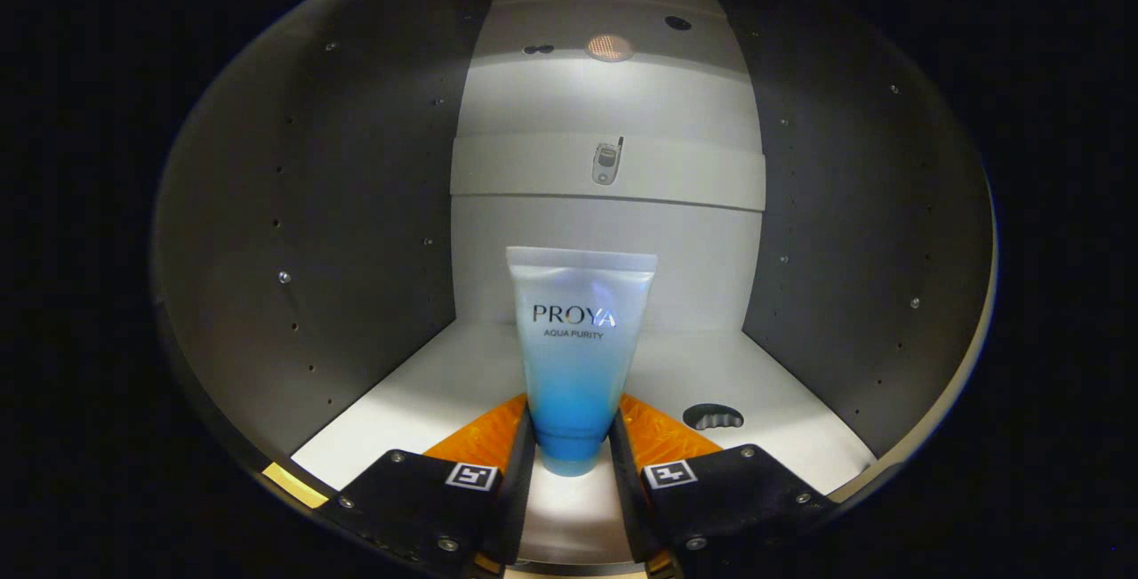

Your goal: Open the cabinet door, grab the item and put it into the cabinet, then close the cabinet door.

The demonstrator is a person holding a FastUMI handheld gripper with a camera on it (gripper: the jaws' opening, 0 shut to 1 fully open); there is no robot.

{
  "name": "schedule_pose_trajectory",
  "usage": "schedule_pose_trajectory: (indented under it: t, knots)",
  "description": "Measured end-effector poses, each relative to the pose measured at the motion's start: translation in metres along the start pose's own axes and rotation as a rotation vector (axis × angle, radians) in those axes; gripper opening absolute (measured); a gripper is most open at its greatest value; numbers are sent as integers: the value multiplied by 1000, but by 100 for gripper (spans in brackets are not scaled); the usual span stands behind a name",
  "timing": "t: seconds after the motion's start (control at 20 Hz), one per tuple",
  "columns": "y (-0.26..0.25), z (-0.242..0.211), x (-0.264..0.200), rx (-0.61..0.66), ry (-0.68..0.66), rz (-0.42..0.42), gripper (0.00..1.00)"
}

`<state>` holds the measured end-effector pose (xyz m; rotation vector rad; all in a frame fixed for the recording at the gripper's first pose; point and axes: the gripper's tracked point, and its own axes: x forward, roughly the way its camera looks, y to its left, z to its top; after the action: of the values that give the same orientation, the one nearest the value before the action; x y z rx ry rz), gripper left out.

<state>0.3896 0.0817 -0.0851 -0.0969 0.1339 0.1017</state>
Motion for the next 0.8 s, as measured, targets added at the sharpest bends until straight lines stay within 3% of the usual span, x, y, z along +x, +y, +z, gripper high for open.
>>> schedule_pose_trajectory:
  t: [0.15,0.35,0.45,0.8]
  knots:
    - [3,2,-2,-7,-10,12,55]
    - [10,8,-11,22,-26,32,85]
    - [5,14,-20,40,-42,12,93]
    - [-1,35,-99,25,-78,0,93]
